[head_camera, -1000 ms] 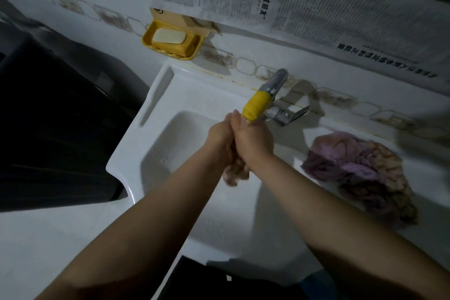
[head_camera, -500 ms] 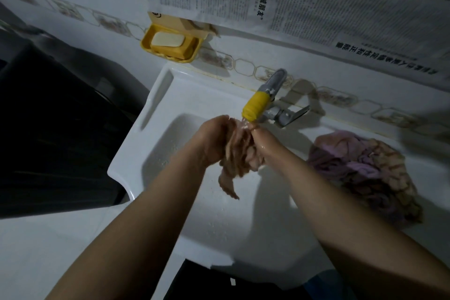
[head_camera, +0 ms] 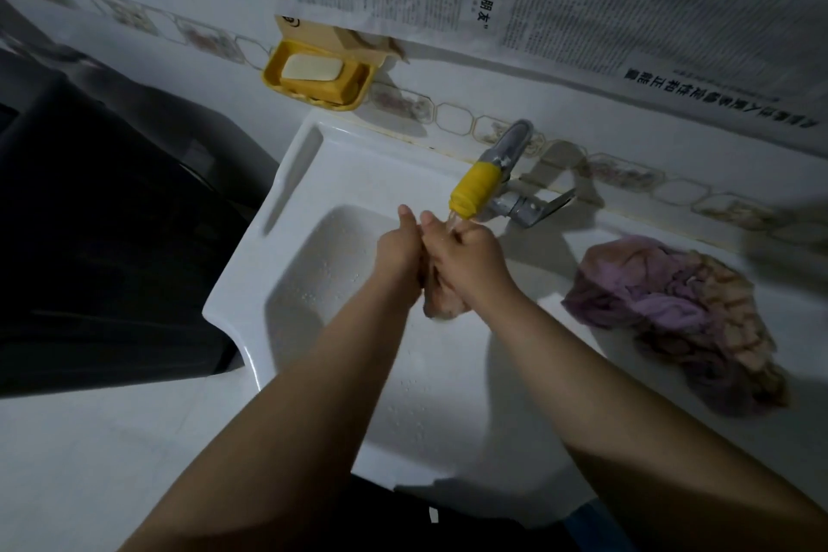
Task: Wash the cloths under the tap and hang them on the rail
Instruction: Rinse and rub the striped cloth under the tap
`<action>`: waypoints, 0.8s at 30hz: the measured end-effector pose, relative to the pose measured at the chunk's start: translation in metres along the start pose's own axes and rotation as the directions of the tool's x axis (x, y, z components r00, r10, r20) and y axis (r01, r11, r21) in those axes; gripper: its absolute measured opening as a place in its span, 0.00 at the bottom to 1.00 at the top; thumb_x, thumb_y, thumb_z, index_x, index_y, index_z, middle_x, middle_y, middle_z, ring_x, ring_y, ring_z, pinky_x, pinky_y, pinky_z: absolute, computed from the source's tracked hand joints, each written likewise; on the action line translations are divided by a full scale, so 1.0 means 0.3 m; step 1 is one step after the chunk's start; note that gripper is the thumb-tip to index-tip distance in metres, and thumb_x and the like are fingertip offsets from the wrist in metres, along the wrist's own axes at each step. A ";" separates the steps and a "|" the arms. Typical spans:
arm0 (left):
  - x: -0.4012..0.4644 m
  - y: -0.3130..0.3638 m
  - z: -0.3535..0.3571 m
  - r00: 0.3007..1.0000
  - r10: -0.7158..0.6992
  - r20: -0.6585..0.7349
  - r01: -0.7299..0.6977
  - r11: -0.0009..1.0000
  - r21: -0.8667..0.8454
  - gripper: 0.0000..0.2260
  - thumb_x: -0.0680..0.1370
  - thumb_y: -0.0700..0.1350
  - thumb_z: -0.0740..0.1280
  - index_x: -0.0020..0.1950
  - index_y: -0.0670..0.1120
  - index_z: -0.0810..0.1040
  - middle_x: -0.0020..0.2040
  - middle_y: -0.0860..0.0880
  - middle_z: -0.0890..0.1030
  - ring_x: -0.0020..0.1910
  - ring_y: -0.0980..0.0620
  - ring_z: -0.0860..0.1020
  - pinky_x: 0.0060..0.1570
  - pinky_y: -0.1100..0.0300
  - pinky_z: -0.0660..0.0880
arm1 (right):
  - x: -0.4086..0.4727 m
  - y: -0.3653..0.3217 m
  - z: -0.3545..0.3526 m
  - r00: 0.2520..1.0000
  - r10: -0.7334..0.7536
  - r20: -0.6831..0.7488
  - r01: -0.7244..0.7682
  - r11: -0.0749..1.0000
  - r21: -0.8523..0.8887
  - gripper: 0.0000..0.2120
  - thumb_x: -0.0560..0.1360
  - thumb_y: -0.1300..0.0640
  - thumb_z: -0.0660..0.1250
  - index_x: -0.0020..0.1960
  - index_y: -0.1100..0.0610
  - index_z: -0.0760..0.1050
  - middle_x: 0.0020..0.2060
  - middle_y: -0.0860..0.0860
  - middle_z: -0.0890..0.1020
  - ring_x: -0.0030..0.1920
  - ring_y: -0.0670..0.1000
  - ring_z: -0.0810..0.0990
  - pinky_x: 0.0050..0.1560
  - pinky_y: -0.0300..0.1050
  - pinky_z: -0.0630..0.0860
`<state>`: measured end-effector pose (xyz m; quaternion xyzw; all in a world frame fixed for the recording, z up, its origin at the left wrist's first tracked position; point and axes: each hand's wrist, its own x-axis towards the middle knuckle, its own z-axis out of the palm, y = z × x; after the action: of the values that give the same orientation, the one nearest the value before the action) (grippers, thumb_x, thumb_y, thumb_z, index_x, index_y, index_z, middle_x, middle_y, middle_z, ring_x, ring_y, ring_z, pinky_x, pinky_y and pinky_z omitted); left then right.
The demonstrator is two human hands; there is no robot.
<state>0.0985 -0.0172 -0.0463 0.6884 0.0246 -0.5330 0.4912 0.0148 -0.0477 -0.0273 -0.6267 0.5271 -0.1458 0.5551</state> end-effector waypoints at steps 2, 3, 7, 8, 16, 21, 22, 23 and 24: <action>-0.040 -0.009 0.064 0.999 0.000 0.053 -0.001 1.000 0.027 0.18 0.82 0.55 0.55 0.44 0.43 0.74 0.37 0.45 0.77 0.40 0.45 0.78 0.38 0.56 0.76 | 0.029 -0.001 0.004 0.995 -0.017 -0.093 0.001 0.986 -0.166 0.21 0.76 0.42 0.62 0.33 0.57 0.73 0.30 0.51 0.77 0.36 0.52 0.79 0.37 0.42 0.71; -0.051 -0.015 0.094 0.999 0.009 0.037 -0.009 1.000 0.026 0.16 0.82 0.54 0.57 0.46 0.43 0.75 0.37 0.45 0.77 0.38 0.46 0.78 0.37 0.57 0.75 | 0.053 -0.003 -0.013 0.991 -0.003 -0.137 -0.023 0.982 -0.186 0.19 0.77 0.45 0.62 0.33 0.57 0.72 0.30 0.51 0.76 0.39 0.55 0.79 0.38 0.43 0.70; -0.046 -0.003 0.103 0.998 -0.014 -0.055 0.012 1.000 -0.026 0.22 0.82 0.53 0.59 0.55 0.32 0.76 0.51 0.29 0.78 0.39 0.38 0.79 0.36 0.56 0.72 | 0.051 0.025 -0.017 0.985 -0.042 -0.168 0.012 0.984 -0.176 0.21 0.78 0.44 0.57 0.33 0.56 0.72 0.31 0.52 0.78 0.40 0.56 0.78 0.45 0.47 0.73; -0.042 0.007 0.092 0.999 -0.021 -0.039 0.020 0.999 -0.030 0.23 0.82 0.52 0.57 0.62 0.32 0.74 0.59 0.30 0.77 0.49 0.35 0.79 0.41 0.55 0.73 | 0.026 0.027 0.005 0.987 -0.083 -0.139 0.045 0.967 -0.252 0.23 0.78 0.41 0.54 0.37 0.56 0.75 0.35 0.53 0.80 0.41 0.53 0.78 0.49 0.48 0.74; -0.042 -0.008 0.081 0.999 -0.008 -0.038 0.009 0.999 0.036 0.26 0.81 0.58 0.56 0.52 0.35 0.77 0.49 0.32 0.79 0.46 0.36 0.80 0.34 0.58 0.73 | -0.002 0.008 -0.017 0.985 -0.101 -0.139 0.069 0.973 -0.219 0.19 0.80 0.47 0.55 0.35 0.54 0.72 0.38 0.54 0.80 0.40 0.52 0.76 0.45 0.45 0.70; -0.042 0.000 0.029 0.996 -0.029 0.082 0.031 0.999 -0.026 0.26 0.81 0.60 0.56 0.45 0.37 0.77 0.31 0.44 0.81 0.31 0.49 0.79 0.33 0.60 0.74 | 0.004 0.020 -0.010 0.992 -0.097 -0.083 0.075 0.968 -0.238 0.16 0.80 0.46 0.55 0.41 0.53 0.73 0.37 0.53 0.79 0.42 0.54 0.79 0.44 0.46 0.73; -0.046 -0.001 0.022 0.988 -0.017 0.152 0.025 0.998 -0.050 0.23 0.81 0.57 0.57 0.41 0.39 0.75 0.25 0.46 0.76 0.24 0.53 0.74 0.27 0.63 0.71 | 0.030 0.018 -0.032 0.999 0.004 -0.042 -0.012 0.982 -0.189 0.17 0.80 0.44 0.54 0.42 0.53 0.74 0.41 0.53 0.80 0.46 0.56 0.79 0.49 0.48 0.74; -0.048 0.004 0.015 0.976 0.008 0.217 0.011 0.996 -0.083 0.19 0.82 0.53 0.58 0.40 0.40 0.73 0.24 0.47 0.72 0.20 0.56 0.70 0.22 0.67 0.66 | 0.054 0.030 -0.047 0.993 0.114 0.020 -0.110 0.985 -0.134 0.20 0.79 0.40 0.53 0.42 0.54 0.74 0.43 0.54 0.81 0.47 0.56 0.80 0.52 0.49 0.74; -0.051 0.016 0.001 0.966 0.034 0.258 -0.007 0.994 -0.107 0.16 0.83 0.48 0.58 0.41 0.40 0.72 0.25 0.47 0.70 0.19 0.57 0.67 0.19 0.69 0.63 | 0.066 0.039 -0.056 0.972 0.210 0.107 -0.202 0.976 -0.079 0.26 0.76 0.35 0.53 0.41 0.55 0.76 0.43 0.54 0.83 0.47 0.56 0.80 0.54 0.50 0.75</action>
<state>0.0943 -0.0125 -0.0315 0.5863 -0.0191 -0.6114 0.5311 0.0040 -0.0711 -0.0395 -0.5944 0.5611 -0.0334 0.5750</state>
